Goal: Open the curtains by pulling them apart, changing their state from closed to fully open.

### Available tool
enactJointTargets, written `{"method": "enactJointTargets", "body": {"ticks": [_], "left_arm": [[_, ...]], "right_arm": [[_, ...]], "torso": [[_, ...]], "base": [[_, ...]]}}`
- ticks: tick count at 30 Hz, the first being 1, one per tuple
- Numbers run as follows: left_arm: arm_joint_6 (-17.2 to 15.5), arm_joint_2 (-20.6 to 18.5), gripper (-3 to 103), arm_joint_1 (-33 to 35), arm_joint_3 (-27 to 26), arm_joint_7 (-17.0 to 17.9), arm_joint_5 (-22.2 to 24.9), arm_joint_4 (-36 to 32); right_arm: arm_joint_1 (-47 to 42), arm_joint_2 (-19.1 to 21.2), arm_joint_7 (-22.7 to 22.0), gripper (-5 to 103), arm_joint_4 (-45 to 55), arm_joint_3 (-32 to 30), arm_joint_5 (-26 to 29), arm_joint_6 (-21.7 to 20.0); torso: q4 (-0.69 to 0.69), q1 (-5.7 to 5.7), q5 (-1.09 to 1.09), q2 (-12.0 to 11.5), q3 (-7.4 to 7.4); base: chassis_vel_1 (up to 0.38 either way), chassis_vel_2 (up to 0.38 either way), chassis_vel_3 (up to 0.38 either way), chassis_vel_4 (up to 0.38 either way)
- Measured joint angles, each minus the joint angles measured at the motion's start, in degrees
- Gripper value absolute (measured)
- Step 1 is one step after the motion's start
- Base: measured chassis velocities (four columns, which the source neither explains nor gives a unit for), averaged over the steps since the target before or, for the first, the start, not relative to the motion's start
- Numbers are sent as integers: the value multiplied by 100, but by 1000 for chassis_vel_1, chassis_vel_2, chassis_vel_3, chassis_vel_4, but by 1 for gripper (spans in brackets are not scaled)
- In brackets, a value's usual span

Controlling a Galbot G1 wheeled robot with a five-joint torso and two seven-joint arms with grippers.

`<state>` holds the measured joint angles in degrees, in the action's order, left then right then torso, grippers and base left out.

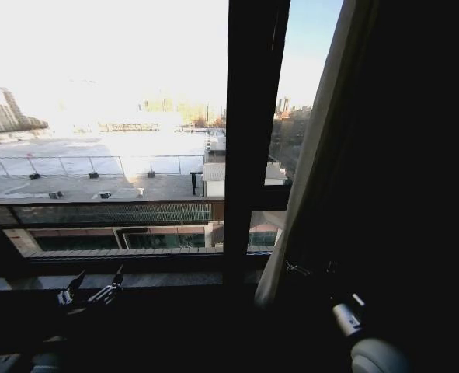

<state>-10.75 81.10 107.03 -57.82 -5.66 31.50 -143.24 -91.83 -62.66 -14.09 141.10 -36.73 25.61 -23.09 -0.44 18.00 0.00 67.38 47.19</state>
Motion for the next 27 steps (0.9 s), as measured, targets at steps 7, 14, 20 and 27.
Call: {"method": "enactJointTargets", "body": {"ticks": [7, 14, 20, 27], "left_arm": [[-37, -91, 100, 29, -37, 5, 10, 0], [-40, -109, 100, 5, 4, 7, -2, 0], [-42, -80, 100, 2, 18, 6, -20, 0], [-27, -20, 100, 15, -4, 3, -27, 0]], "right_arm": [[-29, -130, 6, 100, 56, 64, -2, -1], [-50, -82, 143, 100, 96, 166, -114, -8], [-41, -67, 197, 100, 92, 207, -170, -9], [-8, -61, 314, 100, 1, 297, -309, -7]], "torso": [[0, -1, 0, 1, -1], [1, 0, 1, 0, -1], [0, 0, 1, 1, 0], [1, -1, 1, 0, 0]], "base": [[334, 340, -350, -334], [370, 374, -374, -340], [345, 352, -352, -335], [344, 354, -355, -346]]}}
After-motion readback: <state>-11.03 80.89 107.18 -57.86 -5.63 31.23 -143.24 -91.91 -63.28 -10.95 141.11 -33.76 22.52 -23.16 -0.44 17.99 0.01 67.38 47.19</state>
